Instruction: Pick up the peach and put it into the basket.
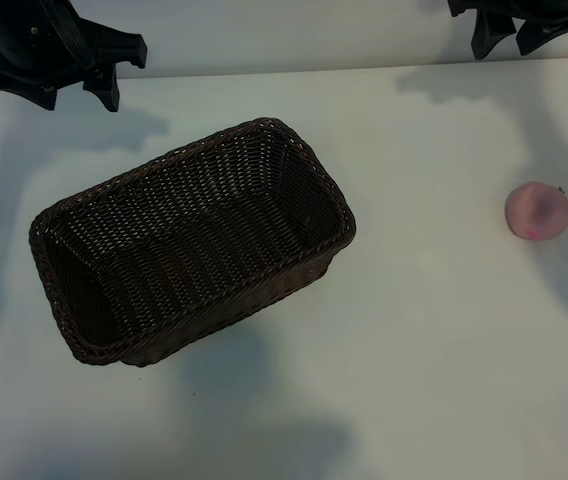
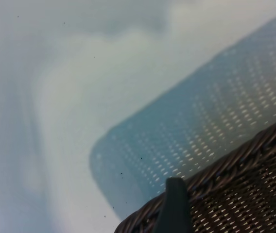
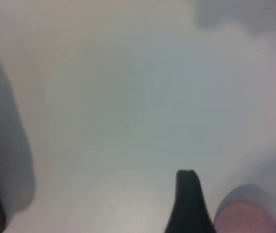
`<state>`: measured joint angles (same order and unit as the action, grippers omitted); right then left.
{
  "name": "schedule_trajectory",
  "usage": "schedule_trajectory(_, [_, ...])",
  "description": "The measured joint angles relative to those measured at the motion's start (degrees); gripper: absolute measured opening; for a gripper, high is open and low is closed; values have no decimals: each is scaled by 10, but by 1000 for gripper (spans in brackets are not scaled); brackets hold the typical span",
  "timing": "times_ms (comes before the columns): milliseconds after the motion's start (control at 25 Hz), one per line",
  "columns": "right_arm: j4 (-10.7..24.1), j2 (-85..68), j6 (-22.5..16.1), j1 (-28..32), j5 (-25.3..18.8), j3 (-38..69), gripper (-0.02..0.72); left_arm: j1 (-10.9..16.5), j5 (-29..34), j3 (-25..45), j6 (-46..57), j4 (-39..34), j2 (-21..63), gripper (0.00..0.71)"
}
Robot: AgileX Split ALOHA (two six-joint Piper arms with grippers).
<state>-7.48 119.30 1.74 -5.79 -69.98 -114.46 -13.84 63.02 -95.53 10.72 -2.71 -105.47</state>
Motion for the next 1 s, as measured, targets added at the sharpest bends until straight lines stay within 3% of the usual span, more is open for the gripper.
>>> schedule_trajectory(1000, [0,0,1,0,0,0,495,0,-13,0,0,0,0,592])
